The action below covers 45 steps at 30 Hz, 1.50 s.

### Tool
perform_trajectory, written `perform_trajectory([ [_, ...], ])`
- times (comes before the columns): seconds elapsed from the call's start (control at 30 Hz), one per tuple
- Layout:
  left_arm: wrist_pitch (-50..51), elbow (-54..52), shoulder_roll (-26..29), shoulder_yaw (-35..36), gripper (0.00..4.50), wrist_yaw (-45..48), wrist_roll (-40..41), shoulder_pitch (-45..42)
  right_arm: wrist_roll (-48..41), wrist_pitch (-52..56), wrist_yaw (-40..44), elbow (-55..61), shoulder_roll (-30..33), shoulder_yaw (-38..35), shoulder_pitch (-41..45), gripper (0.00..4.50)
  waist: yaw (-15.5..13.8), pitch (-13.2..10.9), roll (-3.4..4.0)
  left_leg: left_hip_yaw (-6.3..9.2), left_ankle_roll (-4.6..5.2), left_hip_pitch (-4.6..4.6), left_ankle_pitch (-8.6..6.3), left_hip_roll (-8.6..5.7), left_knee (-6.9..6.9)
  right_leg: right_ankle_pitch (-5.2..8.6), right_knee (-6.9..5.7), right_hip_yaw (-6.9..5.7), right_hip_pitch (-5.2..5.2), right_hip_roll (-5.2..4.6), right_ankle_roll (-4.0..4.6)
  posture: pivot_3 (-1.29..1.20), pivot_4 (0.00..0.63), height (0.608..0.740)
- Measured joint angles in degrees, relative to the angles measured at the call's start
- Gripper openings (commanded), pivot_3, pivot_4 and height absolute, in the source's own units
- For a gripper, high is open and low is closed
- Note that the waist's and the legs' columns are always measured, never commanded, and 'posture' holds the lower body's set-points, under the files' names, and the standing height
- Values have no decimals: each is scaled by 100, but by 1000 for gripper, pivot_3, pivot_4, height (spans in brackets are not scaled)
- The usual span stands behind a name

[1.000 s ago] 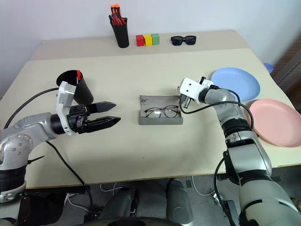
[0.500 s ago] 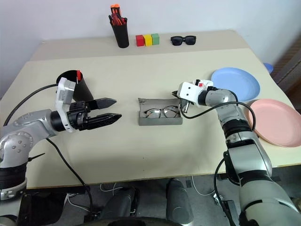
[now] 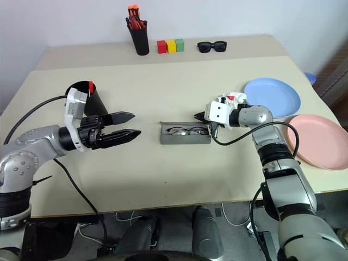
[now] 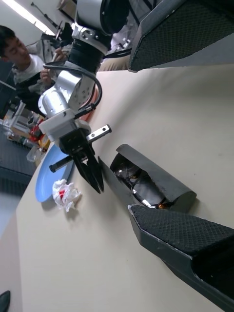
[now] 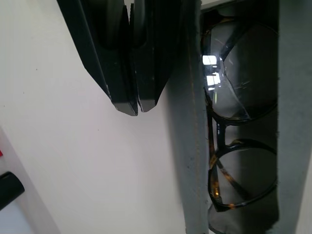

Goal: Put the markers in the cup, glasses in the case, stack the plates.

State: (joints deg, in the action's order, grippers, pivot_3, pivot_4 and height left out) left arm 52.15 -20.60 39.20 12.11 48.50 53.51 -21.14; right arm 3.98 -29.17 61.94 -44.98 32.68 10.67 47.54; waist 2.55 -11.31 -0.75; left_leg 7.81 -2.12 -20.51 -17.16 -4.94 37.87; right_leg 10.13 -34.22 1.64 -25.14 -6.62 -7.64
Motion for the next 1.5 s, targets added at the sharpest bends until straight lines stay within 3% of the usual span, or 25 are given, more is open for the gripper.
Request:
perform_trajectory([
  [0.4,-22,0,1,-10,4500,-3,-1,-2,-636,-107,459,859,84,-157,-595,25,-6,0,0,0,1,0,0,0,0,0,0,0,1,0,0,0,150,740],
  [1.17,-232,110,12,-123,4500,117,-156,-133,-411,-282,385,761,234,-122,-754,25,-7,0,0,-1,0,3,0,0,1,0,1,0,4,0,0,0,150,740],
  [1.3,-261,159,9,-133,4500,109,-180,-136,-781,103,213,839,197,-414,-753,25,-12,0,0,0,0,2,0,1,1,0,1,0,4,0,0,0,150,740],
  [1.4,-317,229,2,-194,4500,109,-238,-170,-1434,1086,141,1131,179,-844,-738,887,-20,0,0,1,1,1,0,1,1,0,1,0,4,0,0,0,150,740],
  [1.5,-397,288,-5,-218,4500,113,-302,-191,-1946,2133,-15,1450,215,-1246,-751,2378,-28,0,0,2,1,1,-1,1,1,0,2,0,4,0,0,0,150,740],
])
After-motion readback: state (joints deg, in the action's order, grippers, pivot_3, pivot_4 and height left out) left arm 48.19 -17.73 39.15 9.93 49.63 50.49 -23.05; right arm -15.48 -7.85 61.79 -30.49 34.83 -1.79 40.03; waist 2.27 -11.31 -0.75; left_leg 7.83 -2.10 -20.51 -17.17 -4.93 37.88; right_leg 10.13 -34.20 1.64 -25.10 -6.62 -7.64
